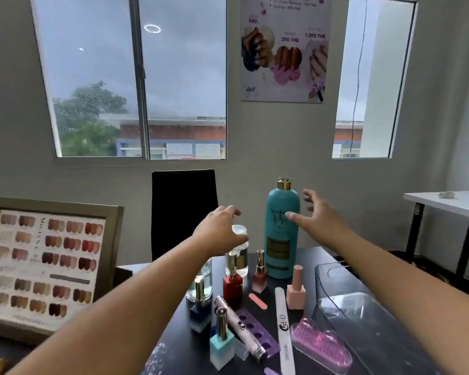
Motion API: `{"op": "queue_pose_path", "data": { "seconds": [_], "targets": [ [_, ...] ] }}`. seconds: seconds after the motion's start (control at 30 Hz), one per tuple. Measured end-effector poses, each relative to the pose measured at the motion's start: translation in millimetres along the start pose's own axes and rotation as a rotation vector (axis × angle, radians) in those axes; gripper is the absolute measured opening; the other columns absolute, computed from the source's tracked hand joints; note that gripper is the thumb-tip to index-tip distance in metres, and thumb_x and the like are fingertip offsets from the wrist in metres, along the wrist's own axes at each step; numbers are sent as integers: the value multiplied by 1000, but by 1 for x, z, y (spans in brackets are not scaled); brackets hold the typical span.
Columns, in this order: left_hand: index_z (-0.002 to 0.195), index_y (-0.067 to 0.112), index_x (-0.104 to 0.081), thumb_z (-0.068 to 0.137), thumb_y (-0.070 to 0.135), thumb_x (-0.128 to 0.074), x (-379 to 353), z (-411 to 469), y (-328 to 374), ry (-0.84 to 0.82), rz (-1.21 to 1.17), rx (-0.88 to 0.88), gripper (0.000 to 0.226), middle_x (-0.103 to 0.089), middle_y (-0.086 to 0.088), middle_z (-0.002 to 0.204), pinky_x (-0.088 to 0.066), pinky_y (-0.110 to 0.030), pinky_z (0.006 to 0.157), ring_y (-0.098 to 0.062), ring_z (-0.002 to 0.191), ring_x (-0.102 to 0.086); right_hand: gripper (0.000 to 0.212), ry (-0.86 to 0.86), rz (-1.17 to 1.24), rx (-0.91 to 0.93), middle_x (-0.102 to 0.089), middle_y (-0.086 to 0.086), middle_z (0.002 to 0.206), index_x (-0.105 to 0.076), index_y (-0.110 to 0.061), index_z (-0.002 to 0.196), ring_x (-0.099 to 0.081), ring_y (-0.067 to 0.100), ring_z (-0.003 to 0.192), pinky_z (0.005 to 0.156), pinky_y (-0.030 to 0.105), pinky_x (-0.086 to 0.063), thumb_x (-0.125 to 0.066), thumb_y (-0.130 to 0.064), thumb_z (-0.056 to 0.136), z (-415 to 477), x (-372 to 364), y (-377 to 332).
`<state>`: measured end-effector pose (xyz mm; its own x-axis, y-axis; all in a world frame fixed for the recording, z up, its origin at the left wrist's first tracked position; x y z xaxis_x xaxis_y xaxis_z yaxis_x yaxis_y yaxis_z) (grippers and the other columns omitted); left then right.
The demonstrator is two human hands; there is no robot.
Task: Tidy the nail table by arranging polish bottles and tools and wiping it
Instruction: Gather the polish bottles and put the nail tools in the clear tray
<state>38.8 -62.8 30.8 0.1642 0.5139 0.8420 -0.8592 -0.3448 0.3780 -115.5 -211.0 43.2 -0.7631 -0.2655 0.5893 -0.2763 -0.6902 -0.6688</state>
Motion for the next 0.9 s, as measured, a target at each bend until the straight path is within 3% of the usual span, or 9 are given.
{"op": "queue_pose_path", "data": {
  "seconds": [0.07, 0.13, 0.3, 0.37, 0.5, 0.77, 0.9],
  "targets": [
    [137, 23, -40, 77, 38, -70, -15, 13, -5, -86, 40, 31, 69, -45, -4, 139, -40, -31, 100, -20, 123, -46, 89, -76, 72, -109, -34, 8, 149, -21, -20, 147, -37, 29, 133, 105, 50, -38, -72, -39, 77, 9, -12, 17],
    [137, 24, -40, 77, 38, -71, -29, 25, -12, -166, 71, 62, 69, -47, -4, 138, -39, -31, 99, -21, 122, -47, 94, -162, 130, -148, -35, 9, 148, -21, -21, 146, -38, 31, 133, 105, 53, -38, -77, -37, 72, 17, -25, 29],
    [121, 21, -59, 75, 34, -74, -43, 51, -18, -209, 133, 32, 49, -58, -1, 127, -43, -29, 93, -19, 113, -54, 80, -225, 254, -135, -53, -2, 121, -36, -23, 131, -51, 24, 119, 95, 42, -48, -82, -27, 67, 36, -42, 43],
    [115, 20, -63, 70, 35, -79, -45, 57, -21, -203, 129, 35, 49, -60, -1, 121, -45, -29, 89, -19, 109, -55, 75, -227, 272, -131, -55, -4, 111, -38, -22, 125, -54, 22, 112, 91, 41, -51, -83, -24, 66, 41, -45, 48],
    [110, 18, -66, 67, 39, -80, -49, 67, -15, -179, 151, -4, 51, -64, -1, 115, -44, -25, 83, -18, 103, -57, 71, -218, 259, -107, -56, 2, 112, -38, -22, 119, -57, 20, 104, 81, 37, -55, -84, -20, 64, 48, -45, 48],
    [117, 14, -61, 72, 36, -77, -62, 100, 32, -168, 148, -87, 53, -62, -4, 120, -43, -28, 89, -20, 108, -56, 70, -129, 201, -96, -53, 1, 103, -34, -19, 116, -57, 14, 93, 65, 23, -50, -82, -17, 64, 61, -32, 65],
    [117, 11, -61, 72, 37, -76, -77, 114, 52, -189, 149, -105, 54, -62, -6, 118, -44, -30, 88, -22, 108, -55, 72, -89, 134, -131, -54, 6, 109, -35, -17, 118, -58, 21, 99, 77, 36, -55, -82, -19, 64, 70, -11, 87]
  ]
}}
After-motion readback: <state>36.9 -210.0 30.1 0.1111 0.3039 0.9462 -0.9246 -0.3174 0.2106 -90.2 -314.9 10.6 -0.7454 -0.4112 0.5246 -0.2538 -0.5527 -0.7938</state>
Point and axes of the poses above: each hand's wrist, its own z-axis towards the middle knuckle, its own x-axis out of the back of the hand, y = z × x, the point moved 8 cm from there along z, towards the middle knuckle
